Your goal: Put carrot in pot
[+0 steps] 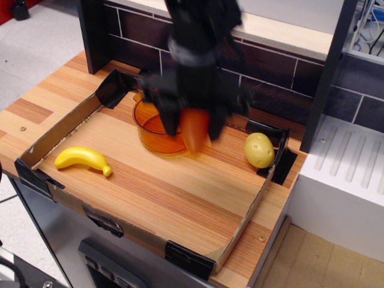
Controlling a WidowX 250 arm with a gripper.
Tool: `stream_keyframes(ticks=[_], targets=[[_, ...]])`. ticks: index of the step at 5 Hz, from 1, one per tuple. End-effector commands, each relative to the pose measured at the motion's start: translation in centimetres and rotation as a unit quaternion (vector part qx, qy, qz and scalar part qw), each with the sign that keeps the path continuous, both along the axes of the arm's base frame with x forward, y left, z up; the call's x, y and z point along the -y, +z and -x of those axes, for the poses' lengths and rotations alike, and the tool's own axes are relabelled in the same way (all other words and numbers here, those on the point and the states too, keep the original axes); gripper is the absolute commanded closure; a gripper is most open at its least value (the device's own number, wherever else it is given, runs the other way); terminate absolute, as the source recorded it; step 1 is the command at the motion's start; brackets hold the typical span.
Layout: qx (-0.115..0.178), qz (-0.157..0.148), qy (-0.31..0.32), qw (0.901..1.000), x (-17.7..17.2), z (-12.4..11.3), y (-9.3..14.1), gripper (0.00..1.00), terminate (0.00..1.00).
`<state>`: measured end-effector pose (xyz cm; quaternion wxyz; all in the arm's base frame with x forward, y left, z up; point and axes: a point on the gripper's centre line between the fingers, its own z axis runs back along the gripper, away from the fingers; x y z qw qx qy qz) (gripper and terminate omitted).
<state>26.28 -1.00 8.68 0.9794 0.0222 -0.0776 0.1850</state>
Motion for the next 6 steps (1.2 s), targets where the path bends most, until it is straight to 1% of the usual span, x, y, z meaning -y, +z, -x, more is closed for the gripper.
stream_keyframes(ticks=[1, 2, 3, 4, 5, 6], targets=[[0.061, -0.069, 0.089, 0.9917, -5.7, -4.2, 1.9, 1.0, 0.0], [0.06, -0.105, 0.083, 0.9892, -6.8, -4.7, -0.1, 1.0, 0.0], [0.059, -0.118, 0.08, 0.9881, -6.8, -4.8, -2.0, 1.0, 0.0], [0.048, -0.126, 0.073, 0.9881, -6.5, -4.6, -2.9, 1.0, 0.0], [0.052, -0.125, 0.081, 0.9875, -6.8, -4.7, -3.0, 0.0, 0.0], [0.055, -0.104, 0.099, 0.9881, -6.8, -4.8, -1.9, 0.0, 0.0]])
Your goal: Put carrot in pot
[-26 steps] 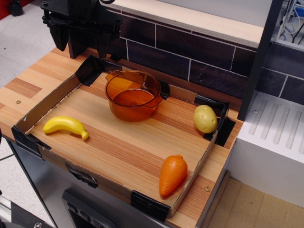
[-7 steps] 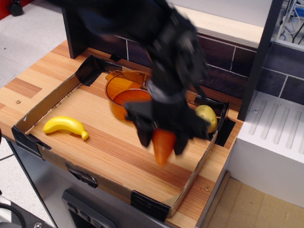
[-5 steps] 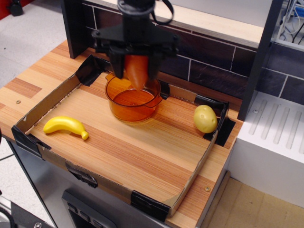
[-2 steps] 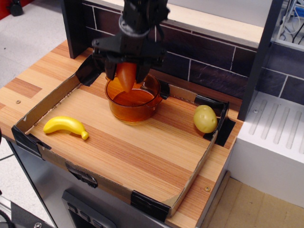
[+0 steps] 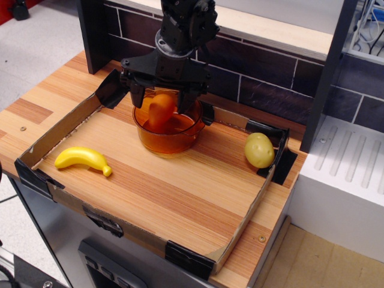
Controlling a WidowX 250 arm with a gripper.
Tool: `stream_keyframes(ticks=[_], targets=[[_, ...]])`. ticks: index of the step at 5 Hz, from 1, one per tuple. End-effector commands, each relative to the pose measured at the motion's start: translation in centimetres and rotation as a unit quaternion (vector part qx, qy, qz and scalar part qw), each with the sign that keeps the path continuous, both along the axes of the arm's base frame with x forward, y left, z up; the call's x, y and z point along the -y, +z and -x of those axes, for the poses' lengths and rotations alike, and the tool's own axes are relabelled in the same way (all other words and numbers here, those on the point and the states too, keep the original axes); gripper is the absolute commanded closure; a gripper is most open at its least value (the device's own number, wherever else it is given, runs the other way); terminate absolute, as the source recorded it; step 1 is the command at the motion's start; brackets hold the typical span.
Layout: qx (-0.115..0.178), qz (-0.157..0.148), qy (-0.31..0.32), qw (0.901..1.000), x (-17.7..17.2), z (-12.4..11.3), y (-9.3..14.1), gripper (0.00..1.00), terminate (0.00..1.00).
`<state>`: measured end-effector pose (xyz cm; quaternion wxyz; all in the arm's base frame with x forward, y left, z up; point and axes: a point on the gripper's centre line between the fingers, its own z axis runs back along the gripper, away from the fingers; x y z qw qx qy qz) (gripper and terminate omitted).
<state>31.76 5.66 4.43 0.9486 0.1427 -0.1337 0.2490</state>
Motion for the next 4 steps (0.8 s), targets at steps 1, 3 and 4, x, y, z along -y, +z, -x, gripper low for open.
stream_keyframes(ticks=[1, 3, 4], targets=[[0.039, 0.02, 0.013, 0.999, 0.2, 1.2, 4.4, 0.0, 0.0], [0.062, 0.077, 0.016, 0.995, 1.0, 1.7, 12.3, 0.0, 0.0], [0.062, 0.077, 0.016, 0.995, 1.0, 1.7, 12.3, 0.0, 0.0]])
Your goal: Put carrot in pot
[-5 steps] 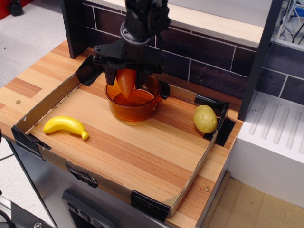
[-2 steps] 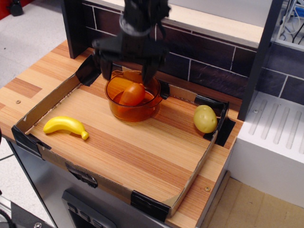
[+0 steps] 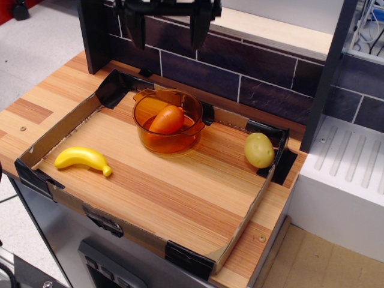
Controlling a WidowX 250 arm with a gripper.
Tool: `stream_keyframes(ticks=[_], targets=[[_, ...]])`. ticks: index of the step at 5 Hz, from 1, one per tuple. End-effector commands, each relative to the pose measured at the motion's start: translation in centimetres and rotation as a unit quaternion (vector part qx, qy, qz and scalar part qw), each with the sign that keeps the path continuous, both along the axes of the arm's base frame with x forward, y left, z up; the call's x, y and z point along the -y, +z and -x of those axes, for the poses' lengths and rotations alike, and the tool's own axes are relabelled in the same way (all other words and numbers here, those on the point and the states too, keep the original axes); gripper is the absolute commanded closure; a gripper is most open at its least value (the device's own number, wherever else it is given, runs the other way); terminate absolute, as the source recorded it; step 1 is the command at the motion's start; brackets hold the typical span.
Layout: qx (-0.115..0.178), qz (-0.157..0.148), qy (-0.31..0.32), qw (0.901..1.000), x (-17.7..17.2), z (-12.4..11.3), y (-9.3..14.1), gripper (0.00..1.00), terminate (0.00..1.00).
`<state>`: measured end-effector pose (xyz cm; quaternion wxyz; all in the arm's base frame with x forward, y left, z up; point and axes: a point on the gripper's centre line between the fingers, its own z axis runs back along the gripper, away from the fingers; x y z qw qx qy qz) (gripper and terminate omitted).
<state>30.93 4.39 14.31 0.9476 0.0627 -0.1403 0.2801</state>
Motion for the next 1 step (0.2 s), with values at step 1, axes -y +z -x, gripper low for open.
stream_keyframes(ticks=[1], targets=[[0.031, -0.002, 0.001, 0.9995, -0.24, 0.88, 2.4, 0.0, 1.0]])
